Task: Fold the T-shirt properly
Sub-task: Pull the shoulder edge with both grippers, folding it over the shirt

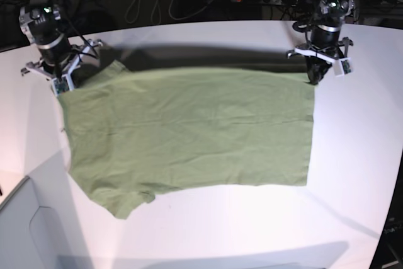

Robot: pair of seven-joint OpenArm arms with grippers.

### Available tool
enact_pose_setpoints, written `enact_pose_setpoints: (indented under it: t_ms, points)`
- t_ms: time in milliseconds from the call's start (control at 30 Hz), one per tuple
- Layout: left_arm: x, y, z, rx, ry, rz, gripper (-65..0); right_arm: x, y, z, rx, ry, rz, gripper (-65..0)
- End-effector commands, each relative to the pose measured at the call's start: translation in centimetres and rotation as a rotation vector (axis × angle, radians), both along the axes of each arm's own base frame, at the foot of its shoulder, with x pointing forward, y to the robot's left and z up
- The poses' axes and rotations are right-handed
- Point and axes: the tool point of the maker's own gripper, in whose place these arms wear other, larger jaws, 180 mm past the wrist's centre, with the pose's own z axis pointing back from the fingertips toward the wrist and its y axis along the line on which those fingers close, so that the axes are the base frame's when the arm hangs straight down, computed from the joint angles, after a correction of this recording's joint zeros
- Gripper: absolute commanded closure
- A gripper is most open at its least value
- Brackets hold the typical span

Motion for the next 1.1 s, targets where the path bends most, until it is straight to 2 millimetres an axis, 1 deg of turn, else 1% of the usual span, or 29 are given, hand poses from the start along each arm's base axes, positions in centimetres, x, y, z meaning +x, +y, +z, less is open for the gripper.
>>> enact_pose_setpoints:
  t_ms: [0,167,300,400,500,533,700,833,967,1033,1067]
  points:
    - [0.7,0.4,0.9,0.014,-0.038,0.002,0.0,0.9,0.4,0.5,-0.001,-0.026,0.031,-0.1]
    - [2.2,0.5,1.4,0.008,-0.07,0.009,0.0,2.7,1.3,-0.3,0.019,-0.021,0.067,-0.1]
    - [2.8,0.6,1.4,0.006,-0.08,0.014,0.0,4.1,1.0,-0.5,0.028,-0.031,0.058,-0.1]
    - [3.2,0.8,0.9,0.0,-0.076,0.022,0.0,5.3,0.5,-0.6,0.022,-0.036,0.055,-0.1]
    - [3.4,1.0,0.4,-0.005,-0.068,0.029,0.0,6.4,1.0,-1.2,0.025,-0.025,0.086,-0.1]
    - [3.3,1.1,0.2,-0.006,-0.063,0.031,0.0,6.6,1.2,-1.4,0.023,-0.019,0.098,-0.1]
    - [3.5,1.0,0.3,-0.004,-0.069,0.026,0.0,7.8,2.0,-1.8,0.029,-0.012,0.127,-0.1]
    - [4.3,1.1,0.7,-0.006,-0.086,0.03,0.0,8.8,2.1,-1.8,0.033,-0.018,0.129,-0.1]
    - [4.2,1.2,0.5,-0.004,-0.08,0.03,0.0,8.9,2.1,-1.9,0.038,-0.016,0.127,-0.1]
    - [4.4,1.2,0.6,-0.003,-0.086,0.029,0.0,9.0,2.1,-1.8,0.038,-0.018,0.126,-0.1]
    - [4.7,1.2,0.9,-0.004,-0.095,0.027,0.0,9.2,2.1,-1.7,0.039,-0.024,0.126,-0.1]
